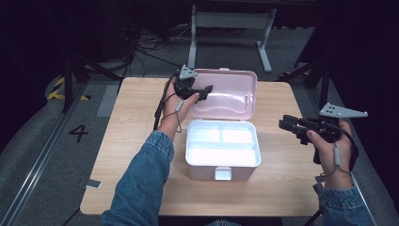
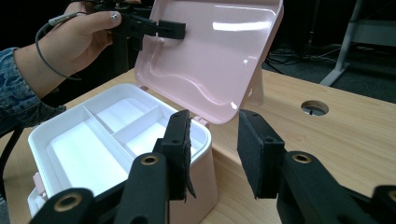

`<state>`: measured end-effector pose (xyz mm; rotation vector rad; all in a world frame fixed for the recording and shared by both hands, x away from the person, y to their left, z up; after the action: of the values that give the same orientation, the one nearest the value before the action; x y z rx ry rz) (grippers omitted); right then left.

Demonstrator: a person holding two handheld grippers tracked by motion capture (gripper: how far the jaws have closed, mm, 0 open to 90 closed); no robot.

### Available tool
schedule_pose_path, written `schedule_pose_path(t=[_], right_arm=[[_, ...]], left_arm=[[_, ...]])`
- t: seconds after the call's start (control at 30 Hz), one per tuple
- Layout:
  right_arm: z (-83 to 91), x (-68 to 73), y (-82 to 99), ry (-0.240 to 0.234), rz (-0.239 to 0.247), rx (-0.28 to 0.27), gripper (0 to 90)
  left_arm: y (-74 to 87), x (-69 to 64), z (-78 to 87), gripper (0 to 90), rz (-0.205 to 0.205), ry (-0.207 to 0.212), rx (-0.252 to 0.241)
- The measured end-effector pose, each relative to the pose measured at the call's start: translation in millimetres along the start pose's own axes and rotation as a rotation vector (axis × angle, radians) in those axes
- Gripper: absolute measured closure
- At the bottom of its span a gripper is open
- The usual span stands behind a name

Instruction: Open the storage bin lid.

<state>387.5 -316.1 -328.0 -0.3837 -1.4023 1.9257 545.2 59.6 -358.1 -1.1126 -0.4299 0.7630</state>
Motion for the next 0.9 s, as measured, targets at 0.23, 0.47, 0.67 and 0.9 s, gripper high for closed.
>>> schedule_pose_path(t=[0.23,0.47,0.67,0.9], right_arm=[[0.9,-1.1,0.2,0.000,-0.003,-0.003,66.2],[2.5,-2.8,0.6,-0.001,-0.007,-0.006,66.2],[1.5,-2.8,0.9,-0.003,-0.008,-0.004,66.2],[-0.3,-2.7,1.5,-0.004,-0.010,0.002,65.8]], left_arm=[[9.2,5.2,-10.2,24.5,0.039,0.006,0.026],[19.8,10.9,-18.5,23.5,0.085,0.009,0.084],[30.4,17.2,-23.4,24.3,0.127,0.017,0.142],[38.3,20.7,-25.5,24.4,0.153,0.025,0.189]])
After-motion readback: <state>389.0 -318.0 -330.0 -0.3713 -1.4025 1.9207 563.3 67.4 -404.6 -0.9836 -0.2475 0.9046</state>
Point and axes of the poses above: each handheld gripper's, and its own axes: z roughly backward along the jaws, y roughly out of its underside, x roughly to its left, the point moved 2 cm from there along -z, roughly forward along the jaws
